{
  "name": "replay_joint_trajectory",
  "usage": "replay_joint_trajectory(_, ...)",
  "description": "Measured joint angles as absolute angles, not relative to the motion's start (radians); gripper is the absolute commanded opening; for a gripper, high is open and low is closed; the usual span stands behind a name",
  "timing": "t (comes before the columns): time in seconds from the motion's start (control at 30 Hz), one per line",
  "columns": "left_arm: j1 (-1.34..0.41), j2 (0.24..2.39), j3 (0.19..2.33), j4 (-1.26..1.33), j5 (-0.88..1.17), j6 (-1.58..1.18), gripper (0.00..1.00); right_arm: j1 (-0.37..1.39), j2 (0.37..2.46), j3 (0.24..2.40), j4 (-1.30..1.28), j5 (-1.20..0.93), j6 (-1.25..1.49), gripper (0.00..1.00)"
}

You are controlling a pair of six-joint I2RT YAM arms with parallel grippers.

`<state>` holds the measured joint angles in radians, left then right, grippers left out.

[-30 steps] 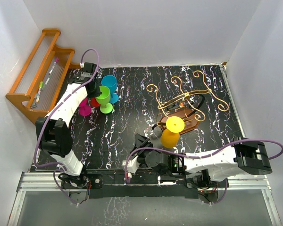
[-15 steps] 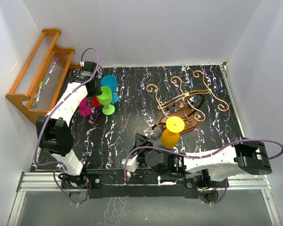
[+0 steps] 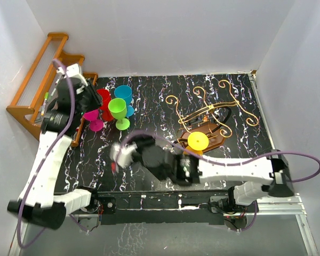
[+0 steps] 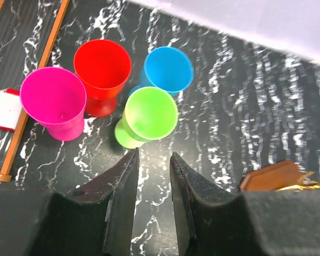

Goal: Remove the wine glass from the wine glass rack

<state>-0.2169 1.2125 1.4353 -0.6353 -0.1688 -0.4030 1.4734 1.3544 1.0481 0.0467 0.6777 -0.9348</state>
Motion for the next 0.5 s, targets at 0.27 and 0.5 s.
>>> replay_joint_trajectory(0.27, -0.217, 0.994, 1.311, -0.592, -0.133, -0.464, 0.29, 1.164, 1.589, 1.854, -0.384, 0.605, -0.442, 0.47)
replay_joint_trajectory(0.5, -0.217, 1.033, 1.291, -0.616, -0.103, -0.477, 0.29, 0.732, 1.514, 2.024, -0.718, 0.23, 0.065, 0.47)
